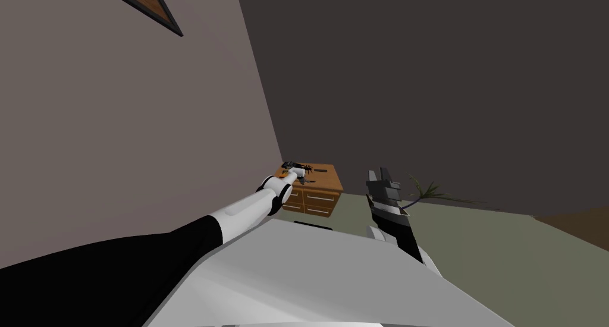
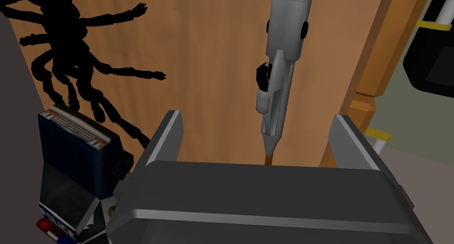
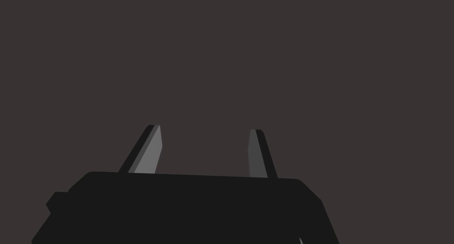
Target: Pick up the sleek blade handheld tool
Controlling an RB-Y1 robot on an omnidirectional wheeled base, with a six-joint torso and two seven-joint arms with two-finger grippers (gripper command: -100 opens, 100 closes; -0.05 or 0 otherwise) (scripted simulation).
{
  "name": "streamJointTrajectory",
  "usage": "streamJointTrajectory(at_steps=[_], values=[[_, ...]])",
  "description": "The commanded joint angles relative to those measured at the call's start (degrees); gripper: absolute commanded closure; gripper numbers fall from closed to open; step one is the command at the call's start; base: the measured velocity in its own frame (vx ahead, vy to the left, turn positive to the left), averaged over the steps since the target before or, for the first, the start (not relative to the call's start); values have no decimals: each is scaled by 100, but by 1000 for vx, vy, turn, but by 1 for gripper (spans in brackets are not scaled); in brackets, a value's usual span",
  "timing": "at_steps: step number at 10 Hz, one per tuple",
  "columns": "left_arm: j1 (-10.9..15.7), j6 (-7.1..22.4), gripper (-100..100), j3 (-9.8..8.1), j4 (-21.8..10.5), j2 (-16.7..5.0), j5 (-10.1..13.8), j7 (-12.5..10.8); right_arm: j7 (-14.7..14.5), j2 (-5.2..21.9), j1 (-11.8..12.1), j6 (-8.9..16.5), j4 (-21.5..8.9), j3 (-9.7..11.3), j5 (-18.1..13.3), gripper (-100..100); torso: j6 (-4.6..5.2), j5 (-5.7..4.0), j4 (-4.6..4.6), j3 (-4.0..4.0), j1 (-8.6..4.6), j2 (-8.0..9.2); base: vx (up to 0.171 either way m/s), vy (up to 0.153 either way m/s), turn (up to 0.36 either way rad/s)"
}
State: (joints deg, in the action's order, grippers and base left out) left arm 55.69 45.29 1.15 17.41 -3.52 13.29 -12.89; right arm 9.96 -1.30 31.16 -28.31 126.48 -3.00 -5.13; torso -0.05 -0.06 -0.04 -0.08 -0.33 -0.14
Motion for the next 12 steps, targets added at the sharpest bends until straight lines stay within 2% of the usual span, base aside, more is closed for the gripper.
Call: streamJointTrajectory(at_steps=[1,2,3,4,6,7,8,12], values=[[-69,-56,-100,52,16,-33,126,175,0,0,0,0,0,0,0,0,0,0,0,0,0,0,54,-87,101],[-94,-89,-100,80,2,-54,205,275,0,0,0,0,0,0,0,0,-1,0,-1,-3,-1,-5,50,-84,91],[-94,-89,-100,80,2,-54,205,275,0,0,0,0,0,0,0,0,0,-1,-1,-4,-1,-6,22,-50,24],[-146,-156,-100,138,-25,-95,364,475,0,0,0,0,0,0,0,0,1,2,0,0,10,2,25,-65,101],[-146,-156,-100,138,-25,-95,364,475,0,0,0,0,0,0,0,0,0,2,0,2,9,3,19,-45,40],[-194,-85,-100,150,83,-94,338,437,0,1,-1,0,0,0,0,0,2,3,2,4,19,7,3,-6,-5],[-180,-106,100,147,52,-94,345,449,0,1,-1,0,0,0,0,0,1,6,2,6,27,10,0,0,0],[-181,-101,100,146,56,-94,345,446,0,1,-1,0,0,-1,0,0,1,6,2,6,31,11,0,0,0]])
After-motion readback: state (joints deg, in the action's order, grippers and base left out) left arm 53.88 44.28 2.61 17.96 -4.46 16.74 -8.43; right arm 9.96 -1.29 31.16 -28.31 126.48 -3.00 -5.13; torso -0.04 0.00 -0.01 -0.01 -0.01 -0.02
